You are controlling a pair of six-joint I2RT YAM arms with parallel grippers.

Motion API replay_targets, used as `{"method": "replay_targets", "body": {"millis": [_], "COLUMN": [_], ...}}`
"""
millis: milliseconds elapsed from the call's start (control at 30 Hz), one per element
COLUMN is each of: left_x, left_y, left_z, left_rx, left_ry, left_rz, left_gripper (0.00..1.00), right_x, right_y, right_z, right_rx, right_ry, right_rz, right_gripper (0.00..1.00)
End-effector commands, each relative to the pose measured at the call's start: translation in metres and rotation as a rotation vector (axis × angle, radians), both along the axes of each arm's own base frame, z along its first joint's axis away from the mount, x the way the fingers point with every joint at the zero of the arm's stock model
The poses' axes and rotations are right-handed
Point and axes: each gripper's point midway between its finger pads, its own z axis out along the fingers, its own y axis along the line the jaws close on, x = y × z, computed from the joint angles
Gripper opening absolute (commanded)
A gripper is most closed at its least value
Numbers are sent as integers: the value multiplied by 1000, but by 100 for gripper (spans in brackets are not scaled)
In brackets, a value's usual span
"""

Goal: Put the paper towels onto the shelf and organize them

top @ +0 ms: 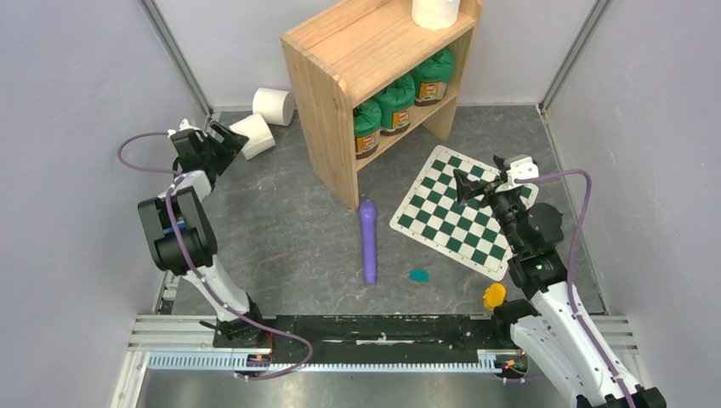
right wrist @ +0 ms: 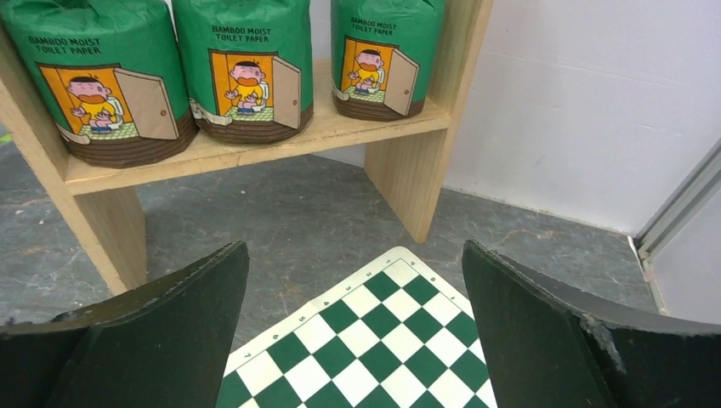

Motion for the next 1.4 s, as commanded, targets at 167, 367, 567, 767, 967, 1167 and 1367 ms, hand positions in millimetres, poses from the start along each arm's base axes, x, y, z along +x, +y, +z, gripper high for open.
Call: {"method": "replay_targets", "body": {"millis": [167, 367, 567, 767, 967, 1167, 1367], "left_x": [65, 79, 88, 92, 96, 95, 88], "left_y": [14, 20, 23, 27, 25, 21, 15], "left_z": [22, 11, -3, -19, -26, -17, -1], "left_rx": [-240, -259, -305, -337, -373, -387, -393], "left_ry": [-242, -243, -225, -200, -199, -228, -256], "left_rz": [-132, -143, -139, -109, -118, -143, -159], "left_gripper": [91, 92, 89, 88, 86, 73, 55], "right_x": [10, 14, 14, 13, 13, 16, 17], "right_y": [-6, -5, -12, -15, -15, -12, -11], "right_z": [-2, 1, 1, 6, 4, 2, 1], "right_rx": [-55, -64, -73, -79, -77, -76, -75], "right_ry": [6, 13, 18, 11, 18, 28, 31], "right_rz": [-45, -46, -81, -95, -95, -88, -80], "right_gripper": [98, 98, 98, 98, 98, 98, 98]}}
